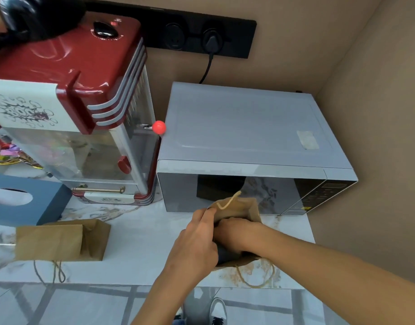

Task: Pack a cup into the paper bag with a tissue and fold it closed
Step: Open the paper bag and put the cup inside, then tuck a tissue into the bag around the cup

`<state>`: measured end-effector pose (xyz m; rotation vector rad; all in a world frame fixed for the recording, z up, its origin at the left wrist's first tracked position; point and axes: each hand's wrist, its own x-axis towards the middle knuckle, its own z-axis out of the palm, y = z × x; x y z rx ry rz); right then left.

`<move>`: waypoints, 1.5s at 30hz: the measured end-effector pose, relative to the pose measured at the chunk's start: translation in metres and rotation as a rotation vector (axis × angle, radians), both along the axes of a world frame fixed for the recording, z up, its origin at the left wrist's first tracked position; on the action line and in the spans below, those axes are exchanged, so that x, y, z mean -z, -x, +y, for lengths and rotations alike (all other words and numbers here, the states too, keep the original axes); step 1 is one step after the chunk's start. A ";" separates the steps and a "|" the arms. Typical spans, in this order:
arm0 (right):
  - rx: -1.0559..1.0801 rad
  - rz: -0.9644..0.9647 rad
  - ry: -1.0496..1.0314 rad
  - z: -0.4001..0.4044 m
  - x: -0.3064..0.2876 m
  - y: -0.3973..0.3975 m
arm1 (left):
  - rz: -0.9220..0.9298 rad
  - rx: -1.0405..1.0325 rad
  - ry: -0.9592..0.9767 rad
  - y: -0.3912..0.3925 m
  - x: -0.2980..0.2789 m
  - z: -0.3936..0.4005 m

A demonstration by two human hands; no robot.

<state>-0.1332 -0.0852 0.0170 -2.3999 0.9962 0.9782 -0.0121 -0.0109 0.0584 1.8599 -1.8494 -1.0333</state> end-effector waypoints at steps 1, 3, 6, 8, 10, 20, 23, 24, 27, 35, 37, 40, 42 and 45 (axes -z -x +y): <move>0.052 -0.096 0.029 -0.001 -0.009 0.002 | 0.004 -0.012 0.007 -0.002 0.001 -0.002; 0.142 -0.286 0.109 0.000 -0.032 0.009 | 0.017 -0.045 0.023 -0.006 0.002 -0.007; 0.350 -0.583 0.217 0.002 -0.067 0.028 | 0.061 -0.069 0.056 -0.014 0.000 -0.015; 0.525 -0.737 0.273 0.007 -0.087 0.043 | 0.108 -0.068 0.076 -0.019 -0.003 -0.019; 0.642 -0.876 0.323 0.014 -0.103 0.056 | 0.128 -0.059 0.092 -0.022 -0.008 -0.019; 0.701 -1.526 0.016 0.020 -0.192 0.073 | 0.418 -0.117 0.538 -0.017 -0.103 -0.010; 0.639 -1.678 -0.150 0.011 -0.208 0.073 | 0.657 0.073 0.259 -0.008 -0.119 -0.022; 0.627 -1.698 -0.193 0.009 -0.211 0.073 | 0.693 0.101 0.220 -0.005 -0.119 -0.026; 0.620 -1.724 -0.302 0.002 -0.218 0.077 | 0.693 0.090 0.192 -0.004 -0.120 -0.032; 0.875 -1.758 -0.359 -0.005 -0.215 0.078 | 1.035 0.003 0.047 0.005 -0.130 -0.029; 1.024 -1.781 -0.361 0.000 -0.204 0.078 | 1.064 -0.094 0.073 0.009 -0.132 -0.026; 1.064 -1.777 -0.367 0.018 -0.187 0.076 | 1.090 -0.239 0.140 0.011 -0.135 -0.024; 1.062 -1.773 -0.338 0.031 -0.178 0.072 | 1.101 -0.295 0.180 0.012 -0.134 -0.024; 1.102 -1.793 -0.231 0.042 -0.169 0.068 | 1.098 -0.323 0.195 0.013 -0.131 -0.023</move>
